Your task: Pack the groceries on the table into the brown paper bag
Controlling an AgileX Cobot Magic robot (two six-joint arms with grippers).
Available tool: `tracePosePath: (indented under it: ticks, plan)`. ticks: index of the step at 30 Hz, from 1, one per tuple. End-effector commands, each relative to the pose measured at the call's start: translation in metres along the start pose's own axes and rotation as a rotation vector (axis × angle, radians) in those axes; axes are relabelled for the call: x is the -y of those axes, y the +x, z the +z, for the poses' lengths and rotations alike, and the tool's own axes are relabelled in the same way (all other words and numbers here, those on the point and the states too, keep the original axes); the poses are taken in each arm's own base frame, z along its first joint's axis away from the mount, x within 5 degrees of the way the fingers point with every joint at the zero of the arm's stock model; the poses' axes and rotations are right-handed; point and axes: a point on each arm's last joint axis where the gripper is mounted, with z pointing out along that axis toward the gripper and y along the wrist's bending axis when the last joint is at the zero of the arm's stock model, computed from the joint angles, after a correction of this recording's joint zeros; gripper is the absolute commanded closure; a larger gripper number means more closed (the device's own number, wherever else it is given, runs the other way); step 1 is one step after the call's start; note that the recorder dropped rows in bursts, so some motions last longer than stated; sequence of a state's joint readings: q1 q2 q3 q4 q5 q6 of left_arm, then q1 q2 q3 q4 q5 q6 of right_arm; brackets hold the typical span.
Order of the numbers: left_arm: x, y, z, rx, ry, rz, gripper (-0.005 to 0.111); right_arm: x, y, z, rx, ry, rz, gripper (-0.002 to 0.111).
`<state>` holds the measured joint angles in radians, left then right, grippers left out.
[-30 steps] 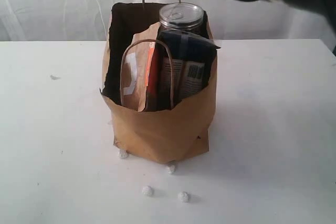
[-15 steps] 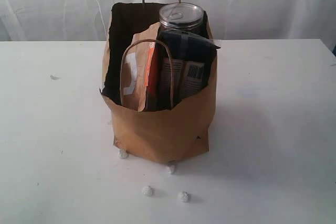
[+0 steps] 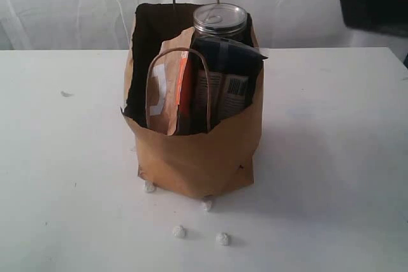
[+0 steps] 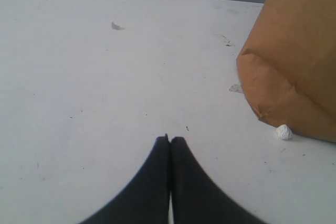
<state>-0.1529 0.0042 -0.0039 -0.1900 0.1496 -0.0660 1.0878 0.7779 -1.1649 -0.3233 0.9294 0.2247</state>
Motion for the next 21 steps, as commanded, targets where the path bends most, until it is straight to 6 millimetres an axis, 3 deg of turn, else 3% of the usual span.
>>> tracePosePath:
  ticks: [1, 9, 16, 21]
  plan:
    - [0.0, 0.001, 0.0, 0.002, 0.001, -0.009, 0.107, -0.003, 0.025, 0.009, -0.164, -0.011, -0.03, 0.07]
    - [0.0, 0.001, 0.0, 0.002, 0.001, -0.009, 0.107, -0.017, 0.071, 0.037, -0.35, -0.085, -0.005, 0.07]
    - [0.0, 0.001, 0.0, 0.002, 0.001, -0.009, 0.107, -0.026, 0.121, 0.066, -0.472, -0.066, 0.119, 0.07]
    - [0.0, 0.001, 0.0, 0.002, 0.001, -0.009, 0.107, -0.036, 0.147, 0.103, -0.454, -0.058, 0.224, 0.07]
